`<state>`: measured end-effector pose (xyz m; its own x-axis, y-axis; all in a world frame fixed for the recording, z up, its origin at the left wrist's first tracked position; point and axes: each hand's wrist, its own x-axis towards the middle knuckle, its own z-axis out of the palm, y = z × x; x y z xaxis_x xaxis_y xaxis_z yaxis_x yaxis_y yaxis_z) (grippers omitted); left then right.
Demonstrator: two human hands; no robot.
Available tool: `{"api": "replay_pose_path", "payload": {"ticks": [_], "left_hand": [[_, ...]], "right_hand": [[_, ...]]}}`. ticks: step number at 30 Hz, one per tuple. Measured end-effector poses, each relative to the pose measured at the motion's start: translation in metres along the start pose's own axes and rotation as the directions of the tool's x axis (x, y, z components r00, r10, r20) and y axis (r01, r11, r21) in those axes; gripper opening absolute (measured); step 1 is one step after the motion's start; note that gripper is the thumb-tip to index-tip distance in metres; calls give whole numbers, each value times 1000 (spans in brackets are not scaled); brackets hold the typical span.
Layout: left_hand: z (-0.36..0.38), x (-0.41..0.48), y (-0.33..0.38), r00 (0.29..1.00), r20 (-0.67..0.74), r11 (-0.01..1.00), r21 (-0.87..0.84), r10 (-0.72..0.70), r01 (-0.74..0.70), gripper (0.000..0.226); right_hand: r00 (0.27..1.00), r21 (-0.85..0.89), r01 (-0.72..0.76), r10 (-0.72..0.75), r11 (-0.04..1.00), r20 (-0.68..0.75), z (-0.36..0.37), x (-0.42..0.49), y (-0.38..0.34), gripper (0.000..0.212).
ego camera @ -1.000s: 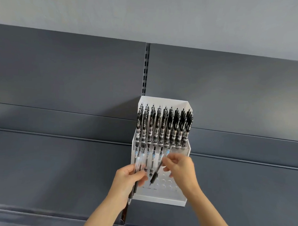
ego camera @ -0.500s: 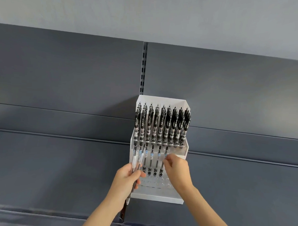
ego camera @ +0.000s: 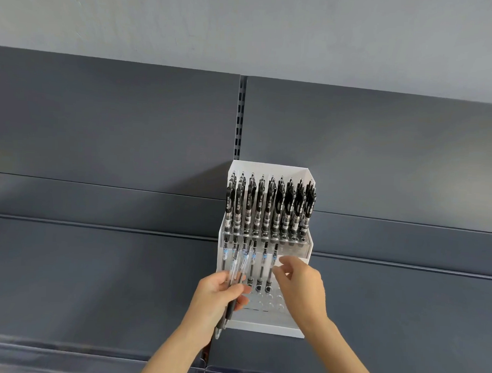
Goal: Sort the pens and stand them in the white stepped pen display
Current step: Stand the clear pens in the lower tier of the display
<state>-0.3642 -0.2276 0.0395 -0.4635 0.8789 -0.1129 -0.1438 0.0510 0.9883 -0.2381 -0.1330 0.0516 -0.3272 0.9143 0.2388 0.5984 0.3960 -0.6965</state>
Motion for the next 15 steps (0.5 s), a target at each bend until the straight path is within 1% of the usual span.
{"api": "replay_pose_path", "payload": {"ticks": [2,4,7,10,12,15], "left_hand": [[4,1,0,1000,22,1000,-28,-10,10,12],[10,1,1,999,41,999,-44,-22,24,12],[18,2,2,997,69,998,-39,-42,45,15],[20,3,2,994,97,999,0,-47,48,12],[20,4,1,994,104,999,45,-28,23,12],[22,7,1,994,105,999,44,-33,28,17]], "right_hand": [[999,106,46,-46,993,3,-2,-6,-9,16],[996,193,43,-57,980,65,-2,-8,-16,9],[989,242,-1,-35,970,144,-3,-3,-18,11],[982,319,-90,32,943,184,-8,-1,-14,16],[981,353,-125,63,927,183,-12,-1,-10,14],[987,360,-123,75,925,145,-16,1,-7,15]]}}
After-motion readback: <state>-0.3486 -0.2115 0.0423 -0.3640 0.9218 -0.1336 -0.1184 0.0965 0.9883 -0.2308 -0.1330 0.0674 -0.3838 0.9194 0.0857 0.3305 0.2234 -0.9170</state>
